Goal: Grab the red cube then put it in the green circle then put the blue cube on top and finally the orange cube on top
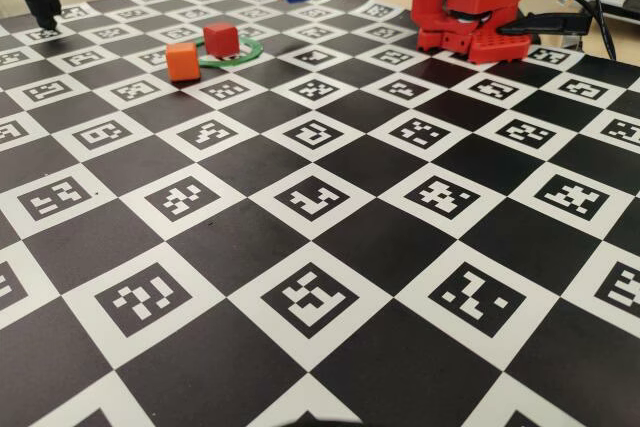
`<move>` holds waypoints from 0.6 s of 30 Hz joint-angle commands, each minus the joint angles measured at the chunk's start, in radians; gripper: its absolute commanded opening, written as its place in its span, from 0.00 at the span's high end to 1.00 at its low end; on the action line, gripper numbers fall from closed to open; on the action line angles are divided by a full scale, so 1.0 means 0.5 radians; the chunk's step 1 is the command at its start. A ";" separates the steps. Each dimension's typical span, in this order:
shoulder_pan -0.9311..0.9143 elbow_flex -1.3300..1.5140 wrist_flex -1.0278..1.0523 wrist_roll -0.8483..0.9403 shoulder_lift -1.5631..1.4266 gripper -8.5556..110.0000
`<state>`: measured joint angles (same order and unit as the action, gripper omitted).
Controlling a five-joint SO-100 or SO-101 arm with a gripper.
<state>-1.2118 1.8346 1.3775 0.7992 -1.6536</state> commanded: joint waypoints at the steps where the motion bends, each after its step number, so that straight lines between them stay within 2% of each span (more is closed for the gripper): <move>1: 0.071 -0.359 0.153 0.015 -0.138 0.84; 5: 0.178 -0.749 0.387 -0.037 -0.006 0.84; 18: 0.552 -1.488 0.730 0.086 0.344 0.84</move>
<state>-0.9894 1.2134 1.7119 0.8330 -1.4757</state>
